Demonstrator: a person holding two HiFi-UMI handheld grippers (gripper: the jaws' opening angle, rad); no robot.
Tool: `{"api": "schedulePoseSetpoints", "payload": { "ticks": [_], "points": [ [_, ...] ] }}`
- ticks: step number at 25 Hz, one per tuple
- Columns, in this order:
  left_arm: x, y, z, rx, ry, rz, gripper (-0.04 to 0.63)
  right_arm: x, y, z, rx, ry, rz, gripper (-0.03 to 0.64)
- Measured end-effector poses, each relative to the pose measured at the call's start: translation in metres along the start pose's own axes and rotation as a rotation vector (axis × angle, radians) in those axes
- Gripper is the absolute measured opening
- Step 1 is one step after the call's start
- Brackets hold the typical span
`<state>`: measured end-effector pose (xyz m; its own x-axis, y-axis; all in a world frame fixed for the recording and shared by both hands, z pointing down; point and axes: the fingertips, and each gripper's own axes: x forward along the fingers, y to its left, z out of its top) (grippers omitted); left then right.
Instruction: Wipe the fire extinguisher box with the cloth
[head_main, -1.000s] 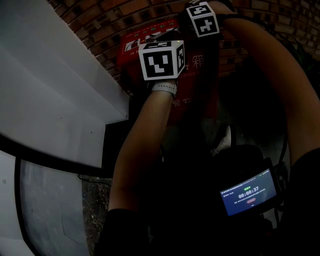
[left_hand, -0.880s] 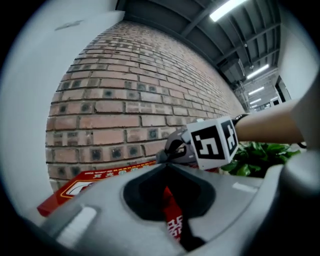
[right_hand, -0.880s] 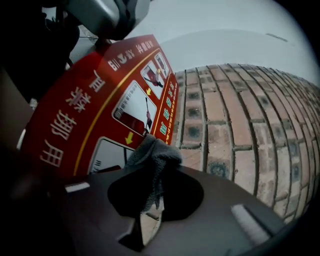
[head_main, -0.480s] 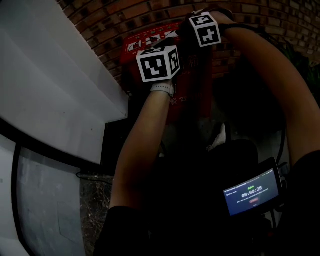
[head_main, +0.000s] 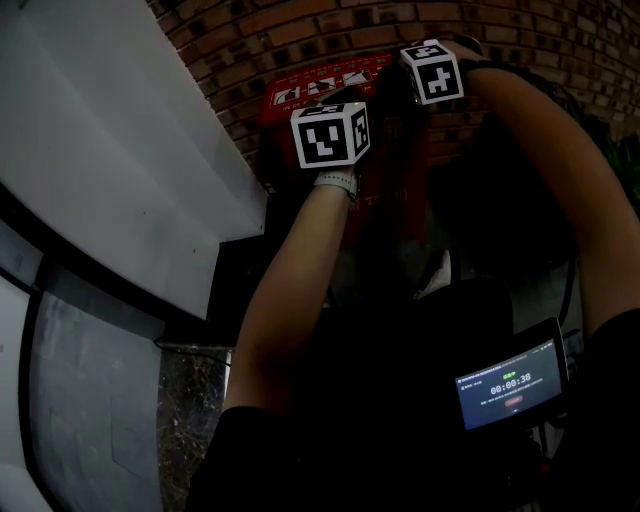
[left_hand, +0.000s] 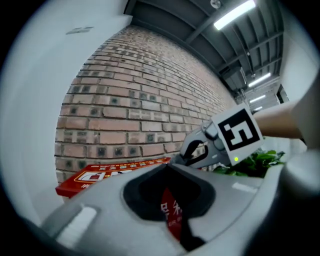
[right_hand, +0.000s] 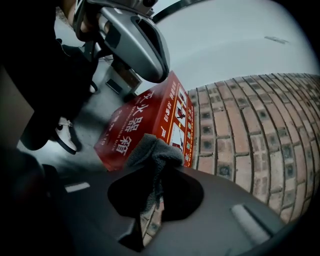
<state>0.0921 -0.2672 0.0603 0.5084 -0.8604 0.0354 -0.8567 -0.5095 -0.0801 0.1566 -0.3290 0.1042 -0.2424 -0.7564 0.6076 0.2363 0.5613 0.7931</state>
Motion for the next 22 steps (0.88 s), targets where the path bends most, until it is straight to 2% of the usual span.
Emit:
{"api": "schedulePoseSetpoints", "payload": {
  "ticks": [4,9,13,18,22],
  "points": [
    [-0.004,-0.008,0.001,0.017,0.004,0.000,0.003,-0.016,0.012,0.007,-0.017,-0.015,0.081,0.031],
    [0.004,-0.019,-0.005,0.006,0.007,-0.023,0.003,-0.020,0.010,-0.005,-0.045,0.020,0.071,0.032],
    [0.023,-0.030,-0.003,0.006,0.010,-0.050,0.003,-0.019,-0.008,-0.032,-0.014,0.045,0.016,0.032],
    [0.057,-0.041,-0.001,0.008,0.012,-0.071,0.003,0.000,-0.041,-0.074,-0.010,0.130,-0.117,0.032],
    [0.082,-0.052,-0.008,-0.042,0.006,-0.125,0.003,0.024,-0.063,-0.093,-0.015,0.175,-0.200,0.032]
  ]
}}
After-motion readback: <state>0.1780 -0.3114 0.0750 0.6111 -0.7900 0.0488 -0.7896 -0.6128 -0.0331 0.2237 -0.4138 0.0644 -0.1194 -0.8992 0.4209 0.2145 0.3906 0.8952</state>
